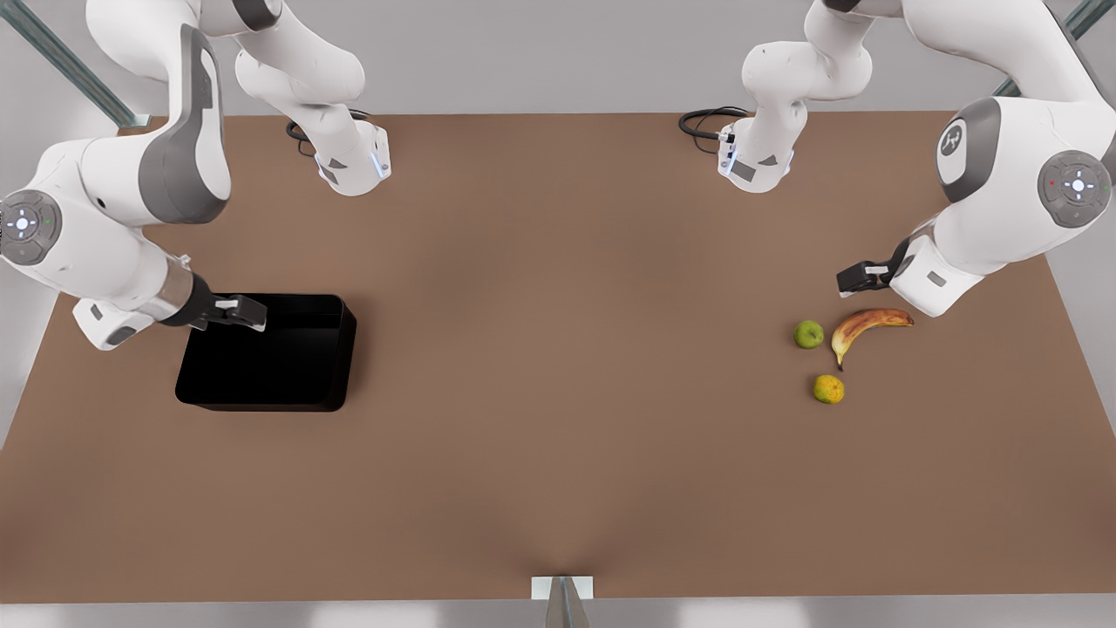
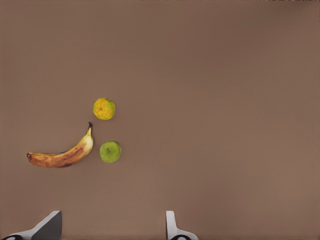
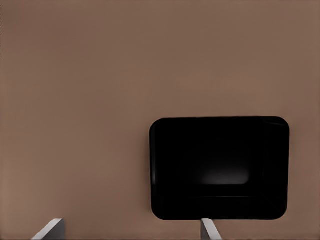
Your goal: Place the storage box in the middle with the right arm, and place the apple in the storage box with the left arm
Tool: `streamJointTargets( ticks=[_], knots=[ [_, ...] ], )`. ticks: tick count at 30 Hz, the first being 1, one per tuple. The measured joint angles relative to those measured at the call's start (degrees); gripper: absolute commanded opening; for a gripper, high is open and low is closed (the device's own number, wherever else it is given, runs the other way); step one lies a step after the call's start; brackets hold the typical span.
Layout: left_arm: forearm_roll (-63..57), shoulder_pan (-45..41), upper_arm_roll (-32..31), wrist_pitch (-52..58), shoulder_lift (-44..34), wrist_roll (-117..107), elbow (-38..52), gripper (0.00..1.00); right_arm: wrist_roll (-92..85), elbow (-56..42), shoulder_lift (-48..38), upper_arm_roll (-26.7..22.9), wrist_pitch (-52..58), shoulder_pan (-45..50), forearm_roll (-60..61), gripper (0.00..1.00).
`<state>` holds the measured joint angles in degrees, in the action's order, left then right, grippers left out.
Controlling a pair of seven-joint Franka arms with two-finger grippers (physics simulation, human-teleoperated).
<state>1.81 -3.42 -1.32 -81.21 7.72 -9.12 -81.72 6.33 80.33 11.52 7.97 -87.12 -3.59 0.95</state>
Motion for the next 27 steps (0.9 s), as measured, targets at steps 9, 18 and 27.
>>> streamJointTargets(
  ticks=[9,18,27],
  knots=[
    [0.35,0.56,0.17,-32.19,4.94,-0.03,-23.06,1.0,-3.99,0.26,-0.26,-0.33,1.34,-4.14,-1.65,1.0],
    [0.41,6.22,0.17,-56.8,0.78,5.17,-47.28,1.0,-11.77,19.75,-3.92,0.07,-15.04,-10.76,-4.03,1.0],
    [0.41,8.86,0.17,-61.52,4.76,5.17,-51.26,1.0,-18.02,22.91,3.43,0.11,-28.92,-22.73,-4.12,1.0]
  ],
)
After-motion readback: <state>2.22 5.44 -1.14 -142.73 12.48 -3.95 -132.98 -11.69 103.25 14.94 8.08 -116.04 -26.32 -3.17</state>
